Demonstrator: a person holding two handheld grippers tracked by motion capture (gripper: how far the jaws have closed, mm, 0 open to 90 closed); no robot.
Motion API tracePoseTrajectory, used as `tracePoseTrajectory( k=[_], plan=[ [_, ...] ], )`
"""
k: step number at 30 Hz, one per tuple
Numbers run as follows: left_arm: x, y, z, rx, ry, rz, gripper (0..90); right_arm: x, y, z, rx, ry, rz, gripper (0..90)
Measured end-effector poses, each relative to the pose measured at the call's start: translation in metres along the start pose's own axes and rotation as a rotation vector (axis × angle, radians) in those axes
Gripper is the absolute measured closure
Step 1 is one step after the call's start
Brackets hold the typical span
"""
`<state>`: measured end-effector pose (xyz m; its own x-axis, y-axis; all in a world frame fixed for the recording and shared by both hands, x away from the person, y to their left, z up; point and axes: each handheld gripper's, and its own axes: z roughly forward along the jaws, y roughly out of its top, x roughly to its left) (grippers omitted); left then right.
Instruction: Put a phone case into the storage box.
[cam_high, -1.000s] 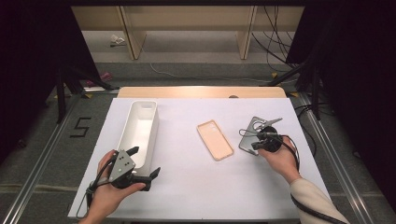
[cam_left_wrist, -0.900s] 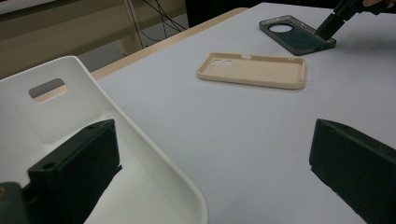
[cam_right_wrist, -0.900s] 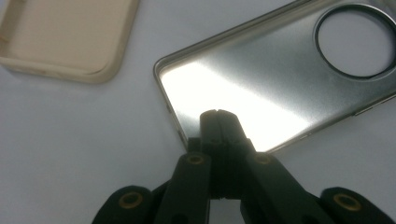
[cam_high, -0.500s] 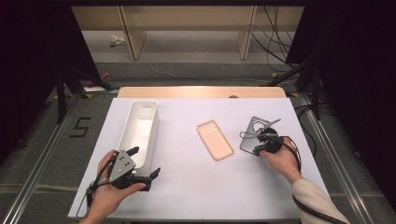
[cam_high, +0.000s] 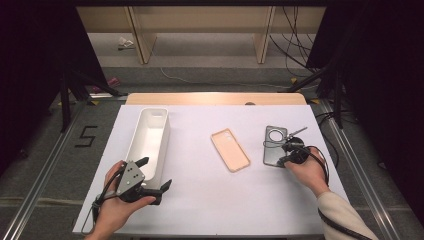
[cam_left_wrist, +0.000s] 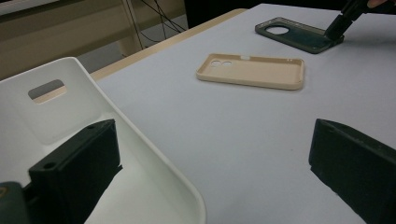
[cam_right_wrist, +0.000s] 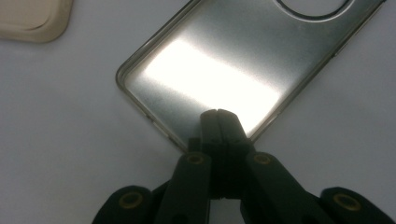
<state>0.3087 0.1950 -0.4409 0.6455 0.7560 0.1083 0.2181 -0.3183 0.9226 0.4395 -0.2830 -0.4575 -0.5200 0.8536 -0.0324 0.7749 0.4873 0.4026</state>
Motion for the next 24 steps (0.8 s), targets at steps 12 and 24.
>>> tracePoseTrajectory(
  k=[12, 24],
  plan=[
    [0.0, 0.0002, -0.0001, -0.001, -0.001, 0.003, 1.7, -0.0032, -0.0017, -0.0019, -0.003, -0.005, 0.005, 90.0],
    [0.0001, 0.0002, -0.0003, -0.002, 0.0, 0.001, 1.7, -0.0061, -0.003, -0.0019, 0.007, -0.018, 0.014, 90.0]
  ],
)
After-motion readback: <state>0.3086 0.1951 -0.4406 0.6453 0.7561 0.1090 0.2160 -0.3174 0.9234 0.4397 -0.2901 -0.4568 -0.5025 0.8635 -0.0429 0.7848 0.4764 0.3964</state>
